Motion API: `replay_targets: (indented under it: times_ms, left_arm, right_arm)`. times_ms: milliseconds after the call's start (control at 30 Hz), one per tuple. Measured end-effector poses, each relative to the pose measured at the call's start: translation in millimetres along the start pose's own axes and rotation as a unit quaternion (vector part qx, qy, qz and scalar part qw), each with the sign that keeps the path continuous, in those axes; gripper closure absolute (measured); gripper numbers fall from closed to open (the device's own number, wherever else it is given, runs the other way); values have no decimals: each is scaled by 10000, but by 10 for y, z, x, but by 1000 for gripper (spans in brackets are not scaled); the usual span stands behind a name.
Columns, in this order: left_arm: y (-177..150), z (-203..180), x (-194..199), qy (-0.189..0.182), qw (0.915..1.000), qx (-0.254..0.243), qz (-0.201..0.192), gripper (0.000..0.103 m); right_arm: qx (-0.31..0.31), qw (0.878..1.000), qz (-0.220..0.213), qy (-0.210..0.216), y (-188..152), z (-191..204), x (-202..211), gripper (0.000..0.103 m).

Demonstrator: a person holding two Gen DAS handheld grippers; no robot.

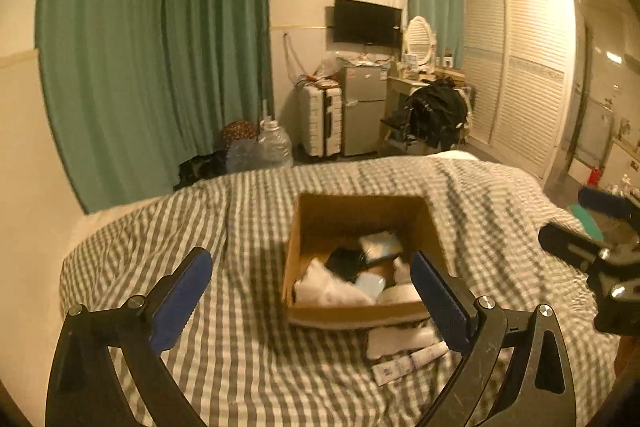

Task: Organize objects
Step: 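Withdraw both tools from the box toward the remaining tubes, then grasp the white tube with the right tool while the left tool approaches the white bottle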

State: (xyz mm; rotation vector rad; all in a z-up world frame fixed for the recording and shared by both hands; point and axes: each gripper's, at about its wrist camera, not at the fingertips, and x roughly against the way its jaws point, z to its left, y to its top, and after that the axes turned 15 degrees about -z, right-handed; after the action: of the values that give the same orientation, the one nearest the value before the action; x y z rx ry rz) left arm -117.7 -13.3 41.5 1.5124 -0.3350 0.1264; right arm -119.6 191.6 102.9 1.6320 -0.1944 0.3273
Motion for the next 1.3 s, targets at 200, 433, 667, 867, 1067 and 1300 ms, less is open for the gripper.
replay_targets:
  times_ms: [200, 433, 667, 867, 1067, 1300]
  left_arm:
    - [-564, 50, -277, 221, 9990, 98, 379, 1]
    - [-1234, 47, -671, 308, 9941, -141, 1029, 1]
    - [-1582, 75, -913, 231, 9876, -201, 1538, 1]
    - [-1725, 120, -1036, 220, 9808, -103, 1933, 1]
    - [-1733, 166, -999, 220, 9812, 47, 1919, 1]
    - [-1721, 179, -943, 397, 9822, 33, 1833, 1]
  right_arm:
    - [-52, 9965, 832, 71, -682, 54, -502, 9]
    - [626, 9827, 1694, 416, -1411, 241, -1050, 16]
    - [1332, 9509, 2650, 884, -1951, 466, -1428, 23]
    - [1626, 9299, 3098, 1133, -2220, 613, -1617, 23]
    - [1628, 9271, 3162, 1185, -2293, 605, -1573, 60]
    - [1668, 9411, 2560, 1447, -2122, 632, -1055, 80]
